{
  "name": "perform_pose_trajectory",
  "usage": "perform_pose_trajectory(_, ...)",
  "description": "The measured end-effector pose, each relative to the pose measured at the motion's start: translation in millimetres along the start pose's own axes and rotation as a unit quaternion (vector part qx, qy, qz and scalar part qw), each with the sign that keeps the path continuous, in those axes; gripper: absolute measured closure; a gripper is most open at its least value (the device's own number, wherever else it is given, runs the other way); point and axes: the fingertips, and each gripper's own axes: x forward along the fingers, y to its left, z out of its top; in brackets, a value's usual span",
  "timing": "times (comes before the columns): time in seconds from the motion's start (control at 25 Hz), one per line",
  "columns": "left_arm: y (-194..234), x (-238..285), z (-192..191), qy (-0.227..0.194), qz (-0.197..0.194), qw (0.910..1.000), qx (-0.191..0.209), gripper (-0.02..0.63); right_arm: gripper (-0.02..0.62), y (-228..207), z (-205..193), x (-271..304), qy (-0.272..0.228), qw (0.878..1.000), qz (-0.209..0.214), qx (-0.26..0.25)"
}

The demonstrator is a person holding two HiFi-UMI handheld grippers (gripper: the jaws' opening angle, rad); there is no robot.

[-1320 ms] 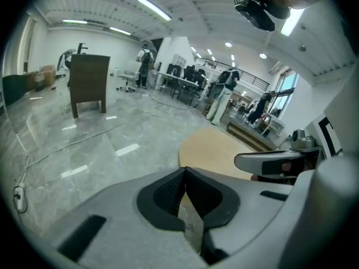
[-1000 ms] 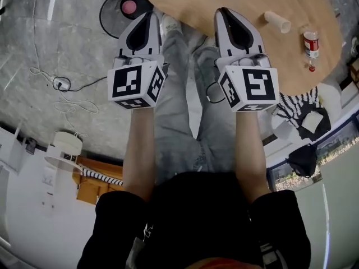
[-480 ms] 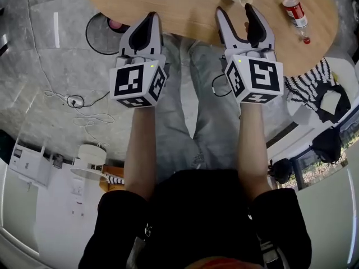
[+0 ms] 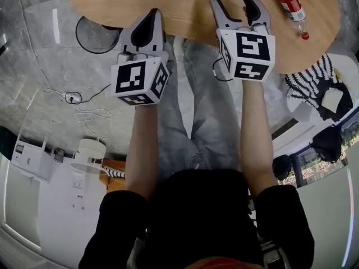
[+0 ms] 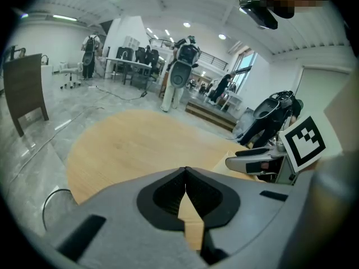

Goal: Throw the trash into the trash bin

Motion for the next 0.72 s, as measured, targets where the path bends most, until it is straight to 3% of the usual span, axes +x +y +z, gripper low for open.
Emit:
perform_pose_trajectory(0.24, 2, 5, -8, 0.001, 0.013, 0.9999, -0.010, 0.601, 0.361, -3, -5, 8, 0.005, 1.000, 0.008, -0.007)
perform_pose_trajectory(0.32, 3, 4, -11, 0.000, 0.015, 0.9998, -0.015, 0.601, 0.439, -7, -7, 7, 0.007, 1.000, -0.001, -0.014)
perform_pose_trajectory(0.44, 7, -2, -8, -0.005, 0.018, 0.9996, -0.021, 0.601, 0.449, -4, -6, 6, 0.017, 1.000, -0.005, -0.025)
perform_pose_trajectory(0.72, 46, -32, -4, -0.028, 0.045, 0.9978, -0.041, 0.601, 0.451, 46, 24, -1, -0.007, 0.998, 0.036, -0.041)
